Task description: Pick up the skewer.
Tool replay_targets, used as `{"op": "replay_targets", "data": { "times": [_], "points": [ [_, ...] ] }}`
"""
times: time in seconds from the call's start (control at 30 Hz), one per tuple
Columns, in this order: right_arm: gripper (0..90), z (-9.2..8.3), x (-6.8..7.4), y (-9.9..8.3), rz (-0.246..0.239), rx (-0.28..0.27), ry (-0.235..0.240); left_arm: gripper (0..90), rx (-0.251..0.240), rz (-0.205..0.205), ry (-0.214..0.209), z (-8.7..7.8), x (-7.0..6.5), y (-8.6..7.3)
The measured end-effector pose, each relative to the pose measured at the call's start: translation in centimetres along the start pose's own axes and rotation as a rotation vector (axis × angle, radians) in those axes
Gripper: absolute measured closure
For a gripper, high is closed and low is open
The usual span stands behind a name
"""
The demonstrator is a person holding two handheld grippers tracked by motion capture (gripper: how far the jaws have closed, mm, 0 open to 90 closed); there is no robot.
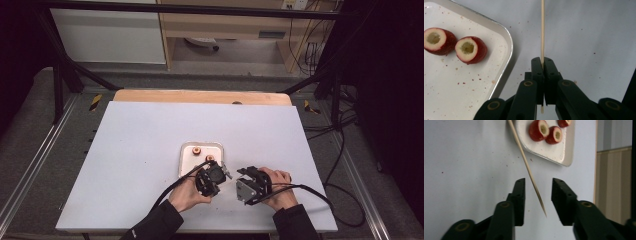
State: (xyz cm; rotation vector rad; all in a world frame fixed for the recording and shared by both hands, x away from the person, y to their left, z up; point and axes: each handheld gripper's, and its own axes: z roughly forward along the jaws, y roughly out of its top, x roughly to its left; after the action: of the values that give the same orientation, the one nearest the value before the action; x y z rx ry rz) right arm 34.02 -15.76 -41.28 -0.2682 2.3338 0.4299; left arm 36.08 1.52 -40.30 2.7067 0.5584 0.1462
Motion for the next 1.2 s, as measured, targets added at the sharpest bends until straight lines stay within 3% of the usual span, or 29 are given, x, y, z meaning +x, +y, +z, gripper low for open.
{"op": "replay_targets", "data": {
  "times": [0.03,0.07,0.27,0.37,0.43,0.47,0.5,0.53,0.57,0.67,0.7,0.73,0.8,0.87,0.93,1.03,1.2],
  "points": [
    [63.3,0.0,0.0,0.0,0.0,0.0,0.0,88.3,-0.004,-0.003,0.003,0.0,0.1,-0.2],
    [55.7,-0.2,-0.2,-0.6,0.093,-0.007,0.004,88.3,-0.007,-0.008,0.009,-0.1,0.2,-0.5],
    [40.7,-0.5,-0.6,-2.5,0.351,-0.031,0.028,88.3,-0.043,-0.015,0.014,-0.2,0.4,-1.3],
    [36.0,-0.4,-0.5,-3.4,0.469,-0.025,0.05,88.3,-0.073,-0.046,0.012,-0.5,0.4,-2.1],
    [33.5,-0.3,-0.5,-4.0,0.534,-0.016,0.061,88.3,-0.098,-0.067,0.017,-0.7,0.4,-2.5],
    [33.5,-0.3,-0.5,-4.0,0.534,-0.016,0.061,88.3,-0.098,-0.067,0.017,-0.7,0.4,-2.5],
    [33.0,-0.3,-0.4,-4.2,0.565,-0.02,0.068,88.3,-0.112,-0.078,0.017,-0.9,0.5,-2.7],
    [30.6,-0.2,-0.3,-4.7,0.625,-0.022,0.081,88.3,-0.127,-0.089,0.019,-1.0,0.5,-2.9],
    [30.6,-0.2,-0.3,-4.7,0.625,-0.022,0.081,88.3,-0.137,-0.099,0.028,-1.2,0.5,-3.2],
    [25.3,-0.1,-0.1,-5.5,0.743,-0.015,0.099,88.2,-0.178,-0.129,0.035,-1.4,0.6,-3.7],
    [25.3,-0.1,-0.1,-5.5,0.743,-0.015,0.099,88.2,-0.196,-0.138,0.039,-1.5,0.6,-3.9],
    [23.2,0.0,0.0,-5.8,0.802,-0.02,0.108,88.2,-0.212,-0.151,0.043,-1.6,0.5,-4.2],
    [22.2,0.0,0.0,-5.9,0.819,-0.027,0.111,88.2,-0.234,-0.163,0.054,-1.6,0.4,-4.6],
    [18.1,0.0,0.1,-6.3,0.884,-0.034,0.123,88.2,-0.268,-0.189,0.045,-1.7,0.4,-5.2],
    [16.5,0.0,0.1,-6.4,0.906,-0.035,0.131,88.2,-0.3,-0.207,0.045,-1.8,0.2,-5.8],
    [10.2,0.2,0.1,-6.5,0.978,-0.012,0.161,88.1,-0.333,-0.23,0.053,-1.9,0.0,-6.7],
    [7.5,0.3,0.1,-6.3,1.022,-0.021,0.194,88.1,-0.371,-0.27,0.058,-1.8,-0.2,-8.3]
  ]
}}
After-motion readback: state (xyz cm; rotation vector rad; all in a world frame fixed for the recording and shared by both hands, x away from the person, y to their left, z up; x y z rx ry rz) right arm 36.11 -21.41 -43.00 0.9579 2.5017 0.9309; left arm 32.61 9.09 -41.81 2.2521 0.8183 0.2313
